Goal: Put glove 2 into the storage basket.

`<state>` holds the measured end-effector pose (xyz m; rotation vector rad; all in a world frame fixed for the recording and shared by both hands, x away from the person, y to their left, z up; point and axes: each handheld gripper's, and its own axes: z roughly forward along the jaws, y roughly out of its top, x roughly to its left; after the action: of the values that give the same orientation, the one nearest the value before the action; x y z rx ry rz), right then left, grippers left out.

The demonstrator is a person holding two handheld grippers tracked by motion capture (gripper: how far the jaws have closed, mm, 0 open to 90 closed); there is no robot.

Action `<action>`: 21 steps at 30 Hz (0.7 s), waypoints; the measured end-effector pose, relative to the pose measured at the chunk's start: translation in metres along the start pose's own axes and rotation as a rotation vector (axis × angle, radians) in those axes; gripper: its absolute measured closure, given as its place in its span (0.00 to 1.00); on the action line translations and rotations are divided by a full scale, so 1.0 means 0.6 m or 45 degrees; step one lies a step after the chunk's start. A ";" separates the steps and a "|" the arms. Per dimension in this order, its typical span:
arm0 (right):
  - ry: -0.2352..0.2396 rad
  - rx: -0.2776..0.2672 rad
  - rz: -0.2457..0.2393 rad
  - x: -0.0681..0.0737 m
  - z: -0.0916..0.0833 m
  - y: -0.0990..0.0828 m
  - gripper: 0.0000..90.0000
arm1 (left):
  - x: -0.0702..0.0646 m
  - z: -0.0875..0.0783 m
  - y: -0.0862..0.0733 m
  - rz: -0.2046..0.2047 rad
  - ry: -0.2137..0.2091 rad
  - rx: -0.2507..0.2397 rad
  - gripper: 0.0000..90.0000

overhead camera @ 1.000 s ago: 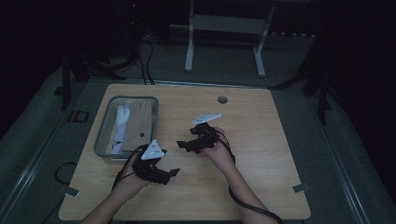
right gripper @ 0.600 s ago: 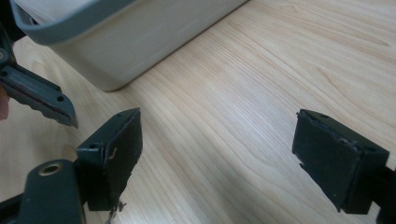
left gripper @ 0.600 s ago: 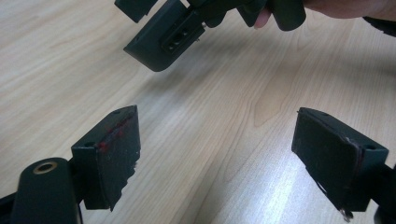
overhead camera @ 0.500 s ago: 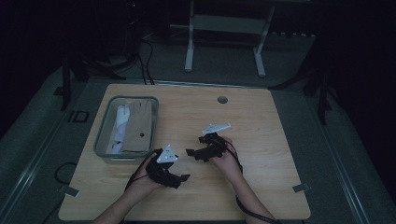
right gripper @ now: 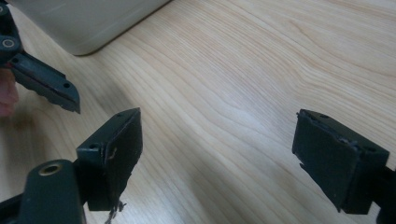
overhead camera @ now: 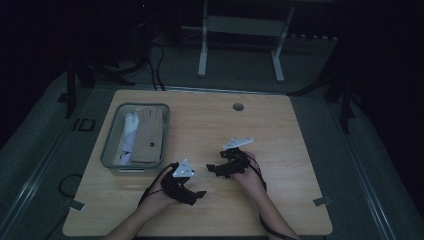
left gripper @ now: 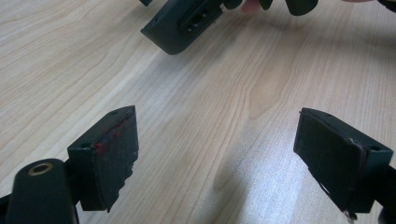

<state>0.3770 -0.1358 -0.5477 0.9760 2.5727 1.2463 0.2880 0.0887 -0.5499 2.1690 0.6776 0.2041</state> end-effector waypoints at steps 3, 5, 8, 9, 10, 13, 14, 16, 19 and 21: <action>-0.013 0.016 -0.006 -0.002 0.000 -0.006 0.17 | 0.000 0.007 -0.001 0.003 -0.013 0.012 0.16; -0.023 0.019 -0.019 -0.002 0.001 -0.008 0.17 | -0.001 0.008 -0.001 0.004 -0.014 0.009 0.16; -0.022 0.026 -0.031 -0.002 0.000 -0.014 0.16 | -0.001 0.011 -0.002 0.004 -0.020 0.004 0.16; -0.029 0.034 -0.040 -0.003 -0.001 -0.018 0.16 | -0.001 0.012 -0.003 -0.022 -0.036 -0.003 0.16; -0.027 0.039 -0.045 -0.005 -0.002 -0.021 0.16 | -0.001 0.012 -0.003 -0.022 -0.036 -0.003 0.16; -0.041 0.034 -0.056 -0.008 -0.006 -0.029 0.16 | 0.000 0.016 -0.005 -0.033 -0.041 -0.018 0.16; -0.046 0.035 -0.058 -0.009 -0.008 -0.031 0.16 | 0.000 0.017 -0.006 -0.032 -0.045 -0.020 0.16; -0.051 0.029 -0.065 -0.012 -0.011 -0.035 0.16 | -0.001 0.020 -0.007 -0.027 -0.051 -0.020 0.16; -0.043 0.015 -0.085 -0.012 -0.014 -0.040 0.16 | -0.003 0.024 -0.009 -0.020 -0.056 -0.018 0.16; -0.059 0.004 -0.110 -0.010 -0.016 -0.043 0.16 | -0.003 0.026 -0.011 -0.026 -0.065 -0.018 0.16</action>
<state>0.3654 -0.1575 -0.5617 0.8739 2.5529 1.1835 0.2895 0.0809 -0.5649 2.1455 0.6673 0.1422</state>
